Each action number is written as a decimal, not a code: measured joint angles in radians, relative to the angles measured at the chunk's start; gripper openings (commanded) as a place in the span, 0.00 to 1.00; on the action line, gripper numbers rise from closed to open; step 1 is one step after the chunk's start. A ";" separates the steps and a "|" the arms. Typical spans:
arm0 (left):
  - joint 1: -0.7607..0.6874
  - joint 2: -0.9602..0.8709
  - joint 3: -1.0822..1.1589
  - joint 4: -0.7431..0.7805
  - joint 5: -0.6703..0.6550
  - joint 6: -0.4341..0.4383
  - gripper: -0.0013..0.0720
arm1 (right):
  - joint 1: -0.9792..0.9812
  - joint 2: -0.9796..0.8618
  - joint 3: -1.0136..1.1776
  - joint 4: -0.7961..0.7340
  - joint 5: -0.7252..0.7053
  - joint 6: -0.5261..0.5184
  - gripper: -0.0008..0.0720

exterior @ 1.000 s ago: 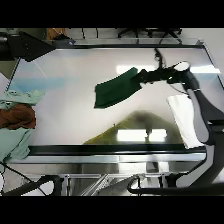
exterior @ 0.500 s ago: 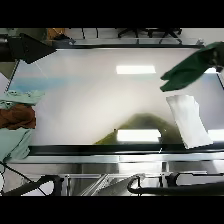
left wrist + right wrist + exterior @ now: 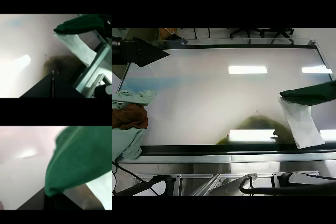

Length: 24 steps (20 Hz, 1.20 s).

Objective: Fold the shirts.

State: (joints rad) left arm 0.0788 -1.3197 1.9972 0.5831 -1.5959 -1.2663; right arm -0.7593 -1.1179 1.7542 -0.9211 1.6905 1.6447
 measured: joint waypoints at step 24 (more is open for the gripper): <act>-0.088 0.127 -0.427 0.001 0.051 0.069 0.04 | 0.611 0.196 -0.375 -0.148 -0.267 0.067 0.03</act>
State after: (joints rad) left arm -0.0090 -1.1927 1.5700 0.5842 -1.5448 -1.1976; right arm -0.1486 -0.9218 1.3792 -1.0691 1.4239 1.7119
